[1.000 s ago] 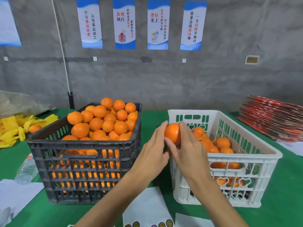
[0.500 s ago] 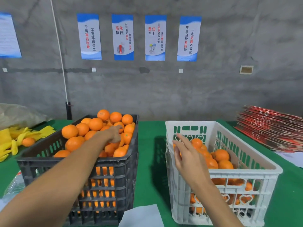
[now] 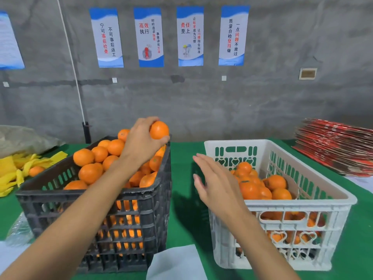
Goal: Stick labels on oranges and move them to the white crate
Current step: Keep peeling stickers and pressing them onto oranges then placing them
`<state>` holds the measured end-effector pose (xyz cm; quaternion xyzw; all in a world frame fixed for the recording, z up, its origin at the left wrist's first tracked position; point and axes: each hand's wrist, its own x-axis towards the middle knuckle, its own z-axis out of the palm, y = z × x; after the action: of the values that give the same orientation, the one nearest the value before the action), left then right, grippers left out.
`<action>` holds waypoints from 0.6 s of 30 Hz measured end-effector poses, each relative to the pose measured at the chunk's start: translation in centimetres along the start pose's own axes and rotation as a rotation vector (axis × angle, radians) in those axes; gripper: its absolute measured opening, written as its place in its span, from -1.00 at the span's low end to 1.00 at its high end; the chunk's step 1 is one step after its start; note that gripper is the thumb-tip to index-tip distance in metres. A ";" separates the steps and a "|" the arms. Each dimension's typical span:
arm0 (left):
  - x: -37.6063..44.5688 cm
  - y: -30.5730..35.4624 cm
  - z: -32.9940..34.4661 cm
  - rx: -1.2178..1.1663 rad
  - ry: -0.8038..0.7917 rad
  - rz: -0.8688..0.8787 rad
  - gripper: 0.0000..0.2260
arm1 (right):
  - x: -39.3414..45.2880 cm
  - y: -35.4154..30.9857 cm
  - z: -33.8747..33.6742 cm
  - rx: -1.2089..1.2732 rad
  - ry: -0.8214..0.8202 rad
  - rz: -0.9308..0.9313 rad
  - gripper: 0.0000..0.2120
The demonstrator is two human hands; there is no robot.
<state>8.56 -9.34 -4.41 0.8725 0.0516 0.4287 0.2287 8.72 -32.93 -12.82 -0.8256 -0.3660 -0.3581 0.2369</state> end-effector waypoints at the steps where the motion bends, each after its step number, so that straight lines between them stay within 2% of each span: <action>1: -1.6 1.4 -0.3 -0.071 0.014 0.047 -0.43 | 0.3 -0.8 0.1 0.011 0.005 -0.031 -0.50; 4: -7.1 4.3 -0.7 -0.135 -0.008 0.140 -0.43 | 0.3 -2.3 0.2 0.078 0.141 -0.056 -0.50; 6: -10.2 4.8 -0.7 -0.137 -0.008 0.102 -0.43 | -0.9 -2.4 0.3 0.085 0.273 -0.091 -0.60; 8: -13.0 4.6 -0.2 -0.169 -0.045 0.035 -0.41 | -2.8 -2.0 0.6 0.077 0.290 -0.143 -0.66; 14: -22.1 2.7 3.6 -0.307 -0.248 -0.113 -0.43 | -11.6 -0.4 3.4 0.118 0.165 -0.179 -0.67; 16: -24.9 1.2 5.9 -0.369 -0.352 -0.231 -0.45 | -14.8 0.2 4.4 0.162 0.034 -0.149 -0.66; 18: -27.3 -0.4 7.9 -0.411 -0.451 -0.350 -0.49 | -17.1 0.6 5.2 0.244 -0.182 -0.043 -0.67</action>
<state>-2.42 -19.62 -28.51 0.8589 0.0611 0.1809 0.4752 3.23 -37.33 -29.29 -0.8117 -0.4446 -0.2394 0.2937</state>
